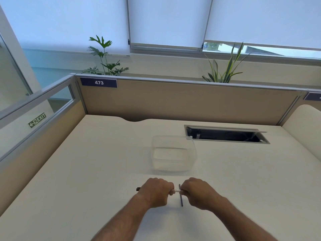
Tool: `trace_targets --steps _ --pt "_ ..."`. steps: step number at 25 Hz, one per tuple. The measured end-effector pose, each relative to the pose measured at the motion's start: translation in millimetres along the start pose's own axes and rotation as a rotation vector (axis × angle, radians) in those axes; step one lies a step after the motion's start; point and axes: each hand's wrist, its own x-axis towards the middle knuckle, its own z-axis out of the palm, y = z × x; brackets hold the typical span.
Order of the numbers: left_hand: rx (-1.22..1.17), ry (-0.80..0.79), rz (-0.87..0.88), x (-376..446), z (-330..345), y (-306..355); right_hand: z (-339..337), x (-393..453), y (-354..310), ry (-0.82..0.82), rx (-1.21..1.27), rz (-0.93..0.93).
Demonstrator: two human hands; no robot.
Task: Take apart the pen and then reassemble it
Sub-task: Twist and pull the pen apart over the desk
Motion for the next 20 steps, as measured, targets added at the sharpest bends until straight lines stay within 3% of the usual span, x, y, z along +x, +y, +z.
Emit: trace_targets --steps 10,15,20 --pt "-0.053 0.003 -0.003 1.7 2.1 0.2 -4.3 -4.1 -8.2 0.167 0.051 0.148" --pt "-0.05 -0.011 -0.014 0.9 0.7 -1.1 -1.7 -7.6 1.3 -0.083 0.14 0.083" --pt "-0.04 -0.014 -0.008 0.0 -2.0 0.5 -2.6 -4.6 0.3 -0.099 0.056 0.018"
